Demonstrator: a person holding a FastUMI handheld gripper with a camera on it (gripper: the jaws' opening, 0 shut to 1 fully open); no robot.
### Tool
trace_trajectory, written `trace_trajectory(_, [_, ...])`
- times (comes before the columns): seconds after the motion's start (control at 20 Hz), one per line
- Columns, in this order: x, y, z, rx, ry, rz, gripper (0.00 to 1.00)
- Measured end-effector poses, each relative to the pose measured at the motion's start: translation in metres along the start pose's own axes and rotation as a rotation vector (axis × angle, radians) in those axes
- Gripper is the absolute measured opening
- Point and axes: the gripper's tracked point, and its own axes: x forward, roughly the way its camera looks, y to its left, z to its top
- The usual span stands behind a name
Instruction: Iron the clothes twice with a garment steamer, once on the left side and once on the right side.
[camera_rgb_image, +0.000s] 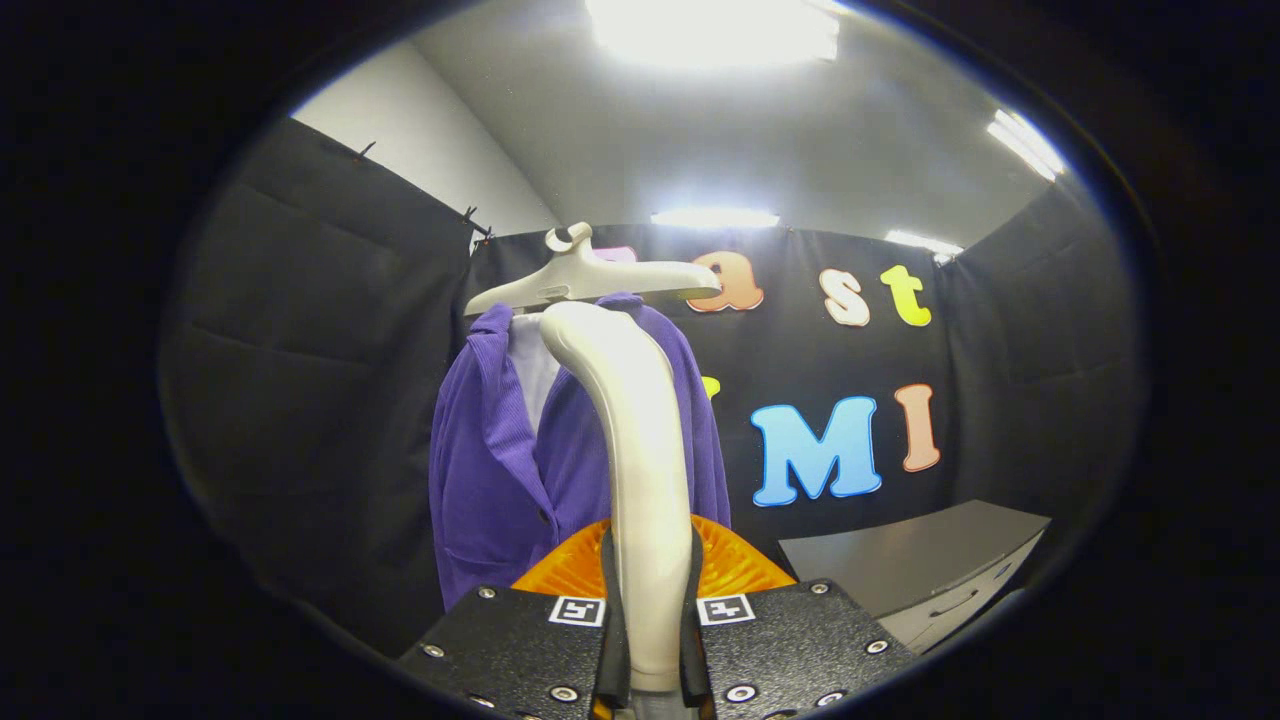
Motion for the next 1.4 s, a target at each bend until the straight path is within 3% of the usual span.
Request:
trace_trajectory(0.45, [0.034, 0.013, -0.002, -0.085, -0.018, -0.116, 0.19])
trace_trajectory(0.95, [0.040, 0.022, -0.046, -0.100, 0.071, -0.104, 0.19])
trace_trajectory(1.4, [0.002, 0.029, -0.131, -0.110, 0.226, -0.060, 0.19])
